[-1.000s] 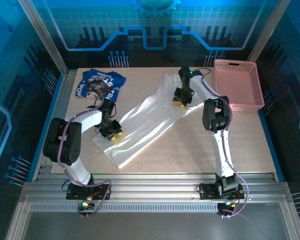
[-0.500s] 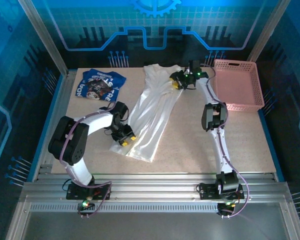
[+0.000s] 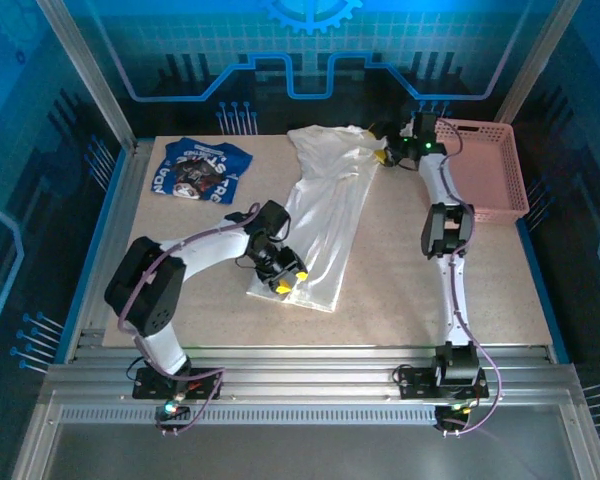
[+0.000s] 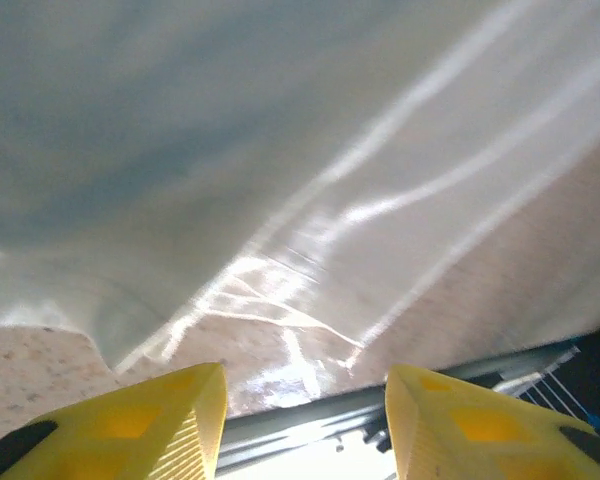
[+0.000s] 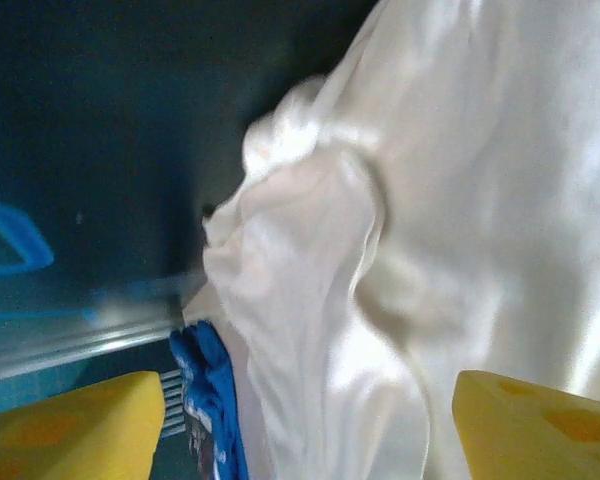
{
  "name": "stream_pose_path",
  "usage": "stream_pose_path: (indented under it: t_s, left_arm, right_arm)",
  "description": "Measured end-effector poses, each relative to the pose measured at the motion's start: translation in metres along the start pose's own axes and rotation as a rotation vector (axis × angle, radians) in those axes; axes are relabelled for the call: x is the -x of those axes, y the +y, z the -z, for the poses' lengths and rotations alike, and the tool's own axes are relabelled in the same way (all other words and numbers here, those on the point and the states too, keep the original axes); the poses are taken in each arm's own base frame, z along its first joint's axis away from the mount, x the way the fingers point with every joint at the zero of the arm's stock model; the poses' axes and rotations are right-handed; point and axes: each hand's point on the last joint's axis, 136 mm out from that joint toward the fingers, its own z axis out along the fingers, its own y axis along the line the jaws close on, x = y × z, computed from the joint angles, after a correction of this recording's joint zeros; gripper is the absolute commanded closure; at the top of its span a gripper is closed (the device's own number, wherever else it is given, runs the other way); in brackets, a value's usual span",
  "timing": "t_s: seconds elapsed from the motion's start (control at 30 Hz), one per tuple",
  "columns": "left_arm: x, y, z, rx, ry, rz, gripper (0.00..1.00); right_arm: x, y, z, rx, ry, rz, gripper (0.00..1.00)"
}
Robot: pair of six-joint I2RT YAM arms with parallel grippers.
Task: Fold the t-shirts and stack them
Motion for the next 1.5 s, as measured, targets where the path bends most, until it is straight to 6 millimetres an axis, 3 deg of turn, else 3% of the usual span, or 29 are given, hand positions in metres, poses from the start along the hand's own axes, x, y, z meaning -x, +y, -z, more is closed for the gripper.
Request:
stream_pose_path:
  t_s: [0.07, 0.17, 0.27, 0.33, 0.37, 0.43, 0.57, 0.63, 0.7, 0.77, 1.13, 1.23, 1.4, 1.5]
  left_arm:
    - [0.000, -0.013, 0.018, -0.055, -0.034, -0.034, 0.43]
    - [0.010, -0.018, 0.044, -0.105, -0.103, -0.063, 0.40]
    - [0.038, -0.001, 0.062, -0.083, -0.192, -0.057, 0.40]
    - [0.056, 0.020, 0.066, -0.041, -0.235, -0.046, 0.40]
    - [0.061, 0.032, 0.066, -0.015, -0.248, -0.041, 0.40]
    - [0.065, 0.056, 0.060, 0.038, -0.250, -0.040, 0.40]
    - [0.054, 0.094, 0.040, 0.114, -0.198, -0.049, 0.41]
    - [0.047, 0.108, 0.032, 0.135, -0.177, -0.052, 0.41]
    - [0.041, 0.119, 0.027, 0.153, -0.159, -0.051, 0.42]
    - [0.040, 0.123, 0.023, 0.153, -0.155, -0.061, 0.43]
    - [0.044, 0.124, 0.014, 0.106, -0.145, -0.064, 0.54]
    - [0.045, 0.128, 0.012, 0.102, -0.133, -0.037, 0.61]
    - [0.043, 0.133, 0.012, 0.112, -0.124, 0.006, 0.83]
    - [0.043, 0.134, 0.012, 0.116, -0.122, 0.011, 0.93]
  right_arm:
    - [-0.026, 0.017, 0.026, -0.056, 0.057, 0.038, 0.20]
    - [-0.093, 0.059, 0.081, -0.111, 0.134, 0.126, 0.20]
    - [-0.188, 0.099, 0.138, -0.104, 0.196, 0.227, 0.21]
    - [-0.255, 0.100, 0.169, -0.089, 0.250, 0.269, 0.22]
    - [-0.283, 0.091, 0.177, -0.093, 0.283, 0.270, 0.23]
    - [-0.338, 0.054, 0.187, -0.142, 0.365, 0.246, 0.24]
    - [-0.414, -0.038, 0.182, -0.349, 0.514, 0.163, 0.26]
    - [-0.442, -0.070, 0.186, -0.427, 0.567, 0.142, 0.28]
    - [-0.459, -0.091, 0.190, -0.488, 0.590, 0.138, 0.29]
    - [-0.464, -0.095, 0.187, -0.503, 0.588, 0.152, 0.31]
    - [-0.470, -0.117, 0.153, -0.611, 0.588, 0.163, 0.43]
    - [-0.470, -0.118, 0.150, -0.663, 0.598, 0.138, 0.56]
    - [-0.469, -0.122, 0.147, -0.730, 0.596, 0.155, 0.89]
    - [-0.469, -0.115, 0.139, -0.702, 0.586, 0.193, 0.97]
